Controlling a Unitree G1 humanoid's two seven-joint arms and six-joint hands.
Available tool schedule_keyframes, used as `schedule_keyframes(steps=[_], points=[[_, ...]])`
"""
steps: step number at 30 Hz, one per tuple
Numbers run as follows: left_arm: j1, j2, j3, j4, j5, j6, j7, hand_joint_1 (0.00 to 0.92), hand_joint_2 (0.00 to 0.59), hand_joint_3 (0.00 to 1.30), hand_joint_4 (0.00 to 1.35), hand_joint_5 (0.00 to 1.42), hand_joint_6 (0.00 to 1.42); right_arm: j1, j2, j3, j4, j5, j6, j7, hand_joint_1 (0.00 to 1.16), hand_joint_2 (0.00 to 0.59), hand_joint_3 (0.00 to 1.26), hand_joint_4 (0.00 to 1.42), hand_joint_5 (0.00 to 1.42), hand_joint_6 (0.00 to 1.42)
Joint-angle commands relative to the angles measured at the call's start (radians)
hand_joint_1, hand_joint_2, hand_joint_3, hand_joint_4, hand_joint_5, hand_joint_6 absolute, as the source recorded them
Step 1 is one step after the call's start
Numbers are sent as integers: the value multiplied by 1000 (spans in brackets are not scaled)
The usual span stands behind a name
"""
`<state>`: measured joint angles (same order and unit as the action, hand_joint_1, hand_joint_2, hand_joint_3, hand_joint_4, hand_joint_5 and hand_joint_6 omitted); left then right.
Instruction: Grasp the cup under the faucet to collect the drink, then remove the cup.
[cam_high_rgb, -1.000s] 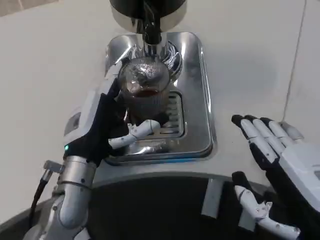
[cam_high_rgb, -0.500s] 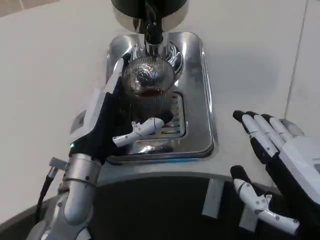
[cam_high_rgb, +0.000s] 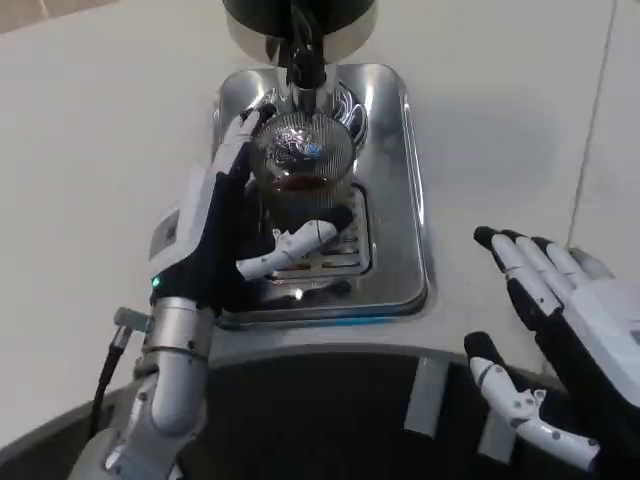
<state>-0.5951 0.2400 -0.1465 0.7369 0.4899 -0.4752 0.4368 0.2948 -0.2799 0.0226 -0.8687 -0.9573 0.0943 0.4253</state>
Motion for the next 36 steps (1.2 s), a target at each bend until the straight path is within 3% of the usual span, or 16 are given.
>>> schedule_keyframes(steps=[1,7,11,14,18,36], points=[[-26,-24,-18,34,18,53,41,443,59,286,207,491,637,-6,20,15,-13,-19,20,22,96,534,0,0,0,0],[-51,-66,-34,61,22,62,121,547,81,693,649,954,1172,-30,31,17,-12,-41,41,43,93,534,0,0,0,0],[-53,-96,-43,70,35,56,202,577,89,933,942,1247,1418,-31,38,12,-19,-50,56,62,91,534,0,0,0,0],[-61,-121,-38,73,42,57,260,641,109,1074,1068,1355,1424,-21,42,12,-29,-56,61,69,90,532,0,0,0,0],[-60,-123,-36,67,43,51,284,677,113,1093,1129,1377,1424,-19,47,14,-35,-60,65,74,89,532,0,0,0,0],[93,-36,-5,-138,32,19,252,694,85,1134,1158,1387,1424,-62,31,15,27,-10,54,57,86,538,0,0,0,0]])
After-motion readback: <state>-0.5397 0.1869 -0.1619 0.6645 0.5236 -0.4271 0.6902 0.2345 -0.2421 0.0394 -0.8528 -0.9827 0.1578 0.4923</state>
